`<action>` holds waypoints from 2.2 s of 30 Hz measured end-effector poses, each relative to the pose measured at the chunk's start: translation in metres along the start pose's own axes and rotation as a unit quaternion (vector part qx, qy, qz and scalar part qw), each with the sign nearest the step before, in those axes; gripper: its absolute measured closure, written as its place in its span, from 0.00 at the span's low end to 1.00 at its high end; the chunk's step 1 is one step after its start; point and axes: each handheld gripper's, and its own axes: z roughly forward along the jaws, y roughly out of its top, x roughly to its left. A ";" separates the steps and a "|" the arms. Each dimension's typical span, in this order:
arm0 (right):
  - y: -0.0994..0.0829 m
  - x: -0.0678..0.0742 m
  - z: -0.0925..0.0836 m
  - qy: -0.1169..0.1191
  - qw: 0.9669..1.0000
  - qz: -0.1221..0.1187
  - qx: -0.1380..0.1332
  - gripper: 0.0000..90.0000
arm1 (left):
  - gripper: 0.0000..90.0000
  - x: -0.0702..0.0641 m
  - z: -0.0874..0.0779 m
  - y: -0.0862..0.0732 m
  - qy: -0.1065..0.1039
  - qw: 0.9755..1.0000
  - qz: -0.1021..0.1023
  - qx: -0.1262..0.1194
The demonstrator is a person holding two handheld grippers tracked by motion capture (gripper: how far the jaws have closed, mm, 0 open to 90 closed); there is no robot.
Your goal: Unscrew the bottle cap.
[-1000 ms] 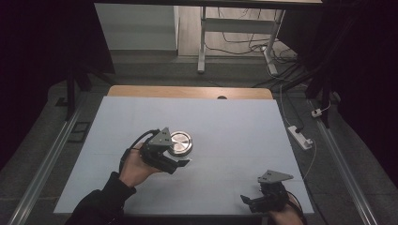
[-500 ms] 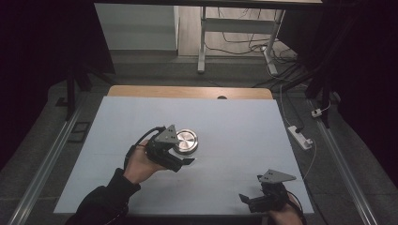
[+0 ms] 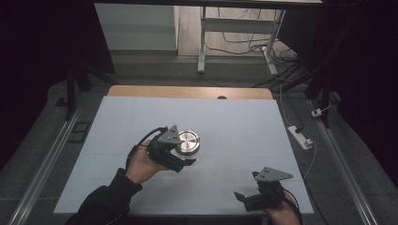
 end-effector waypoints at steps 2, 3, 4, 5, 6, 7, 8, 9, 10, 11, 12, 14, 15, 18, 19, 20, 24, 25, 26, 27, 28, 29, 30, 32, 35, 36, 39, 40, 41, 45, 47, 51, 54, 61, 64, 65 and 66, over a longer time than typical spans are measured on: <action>0.003 0.001 0.000 0.003 1.000 -0.001 -0.004 0.01 | 0.17 0.000 0.000 0.000 -0.001 1.000 0.000 0.000; 0.005 0.001 0.001 0.006 1.000 0.000 -0.006 0.01 | 0.17 0.000 0.001 0.000 -0.002 1.000 -0.001 -0.001; 0.007 0.001 0.001 0.010 1.000 0.002 -0.008 0.01 | 0.17 0.001 0.001 0.000 -0.003 1.000 -0.001 -0.002; 0.008 0.002 0.002 0.014 1.000 0.004 -0.010 0.01 | 0.17 0.001 0.001 0.000 -0.003 1.000 -0.002 -0.002; 0.010 0.002 0.002 0.016 1.000 0.005 -0.012 0.01 | 0.17 0.001 0.001 0.000 -0.004 1.000 -0.001 -0.002; 0.011 0.003 0.003 0.018 1.000 0.004 -0.014 0.01 | 0.17 0.001 0.001 -0.001 -0.005 1.000 -0.002 -0.002; 0.013 0.003 0.003 0.021 1.000 0.004 -0.016 0.01 | 0.17 0.001 0.001 -0.001 -0.006 1.000 -0.003 -0.003; 0.014 0.004 0.003 0.025 1.000 0.003 -0.018 0.01 | 0.17 0.001 0.001 -0.001 -0.006 1.000 -0.003 -0.003; 0.016 0.004 0.003 0.027 0.999 0.002 -0.021 0.01 | 0.17 0.001 0.001 -0.001 -0.007 1.000 -0.002 -0.002; 0.018 0.005 0.003 0.030 0.999 0.001 -0.023 0.01 | 0.17 0.001 0.002 -0.001 -0.006 1.000 -0.002 -0.002; 0.020 0.005 0.003 0.033 0.999 0.000 -0.026 0.01 | 0.17 0.001 0.002 -0.001 -0.008 1.000 -0.002 -0.003; 0.024 0.006 0.004 0.039 0.999 -0.002 -0.030 0.01 | 0.17 0.002 0.002 -0.002 -0.010 1.000 -0.003 -0.004; 0.026 0.006 0.005 0.042 0.999 -0.003 -0.031 0.00 | 0.17 0.002 0.002 -0.002 -0.012 1.000 -0.003 -0.004; 0.033 0.009 0.005 0.049 0.998 -0.011 -0.036 0.00 | 0.17 0.002 0.002 -0.003 -0.016 1.000 -0.003 -0.006; 0.036 0.010 0.005 0.050 0.998 -0.015 -0.038 0.00 | 0.17 0.002 0.003 -0.003 -0.015 1.000 -0.002 -0.005; 0.039 0.011 0.006 0.050 0.998 -0.018 -0.040 0.00 | 0.17 0.001 0.003 -0.003 -0.016 1.000 -0.001 -0.004; 0.051 0.015 0.006 0.051 0.997 -0.031 -0.051 0.00 | 0.17 0.001 0.004 -0.004 -0.020 1.000 0.000 -0.002; 0.054 0.016 0.007 0.054 0.996 -0.033 -0.055 0.00 | 0.17 0.001 0.005 -0.004 -0.021 1.000 0.000 -0.002; 0.056 0.017 0.007 0.057 0.996 -0.034 -0.058 0.00 | 0.17 0.001 0.005 -0.004 -0.022 1.000 -0.001 -0.002; 0.059 0.018 0.008 0.058 0.996 -0.036 -0.059 0.00 | 0.17 0.001 0.005 -0.005 -0.023 1.000 -0.001 -0.001; 0.062 0.019 0.009 0.060 0.996 -0.040 -0.061 0.00 | 0.17 0.001 0.006 -0.005 -0.023 1.000 0.000 0.000; 0.064 0.020 0.009 0.061 0.995 -0.042 -0.063 0.00 | 0.17 0.001 0.006 -0.005 -0.023 1.000 0.000 0.001; 0.067 0.021 0.010 0.061 0.995 -0.043 -0.066 0.00 | 0.17 0.001 0.006 -0.005 -0.024 1.000 -0.001 0.001; 0.073 0.023 0.011 0.065 0.994 -0.047 -0.070 0.00 | 0.17 0.001 0.007 -0.006 -0.024 1.000 -0.003 0.002; 0.082 0.027 0.015 0.066 0.994 -0.055 -0.070 0.00 | 0.17 0.001 0.007 -0.006 -0.025 1.000 -0.002 0.003; 0.085 0.029 0.017 0.067 0.994 -0.058 -0.069 0.00 | 0.17 0.001 0.008 -0.007 -0.025 1.000 -0.002 0.004; 0.096 0.034 0.021 0.062 0.994 -0.067 -0.063 0.00 | 0.17 0.001 0.009 -0.007 -0.026 1.000 -0.001 0.005; 0.100 0.036 0.021 0.061 0.994 -0.069 -0.065 0.00 | 0.17 0.001 0.009 -0.007 -0.027 1.000 -0.002 0.004; 0.103 0.037 0.022 0.061 0.994 -0.068 -0.066 0.00 | 0.17 0.000 0.009 -0.008 -0.027 1.000 -0.004 0.004; 0.119 0.041 0.024 0.068 0.993 -0.064 -0.073 0.00 | 0.17 0.000 0.009 -0.008 -0.029 1.000 -0.003 0.004; 0.128 0.044 0.026 0.066 0.993 -0.064 -0.078 0.00 | 0.17 0.000 0.009 -0.008 -0.030 1.000 -0.003 0.004; 0.144 0.050 0.033 0.078 0.991 -0.069 -0.086 0.00 | 0.17 -0.002 0.010 -0.008 -0.034 0.999 -0.006 0.002; 0.153 0.056 0.040 0.086 0.990 -0.075 -0.088 0.00 | 0.17 -0.002 0.011 -0.009 -0.037 0.999 -0.003 0.006; 0.163 0.063 0.056 0.084 0.989 -0.083 -0.092 0.06 | 0.17 -0.003 0.014 -0.010 -0.043 0.999 -0.001 0.011; 0.165 0.063 0.060 0.087 0.987 -0.088 -0.100 0.14 | 0.17 -0.003 0.014 -0.010 -0.046 0.999 -0.001 0.011; 0.165 0.063 0.060 0.092 0.987 -0.090 -0.101 0.18 | 0.17 -0.003 0.014 -0.010 -0.047 0.999 -0.001 0.010; 0.165 0.063 0.061 0.105 0.985 -0.091 -0.103 0.20 | 0.17 -0.003 0.014 -0.010 -0.049 0.999 0.000 0.010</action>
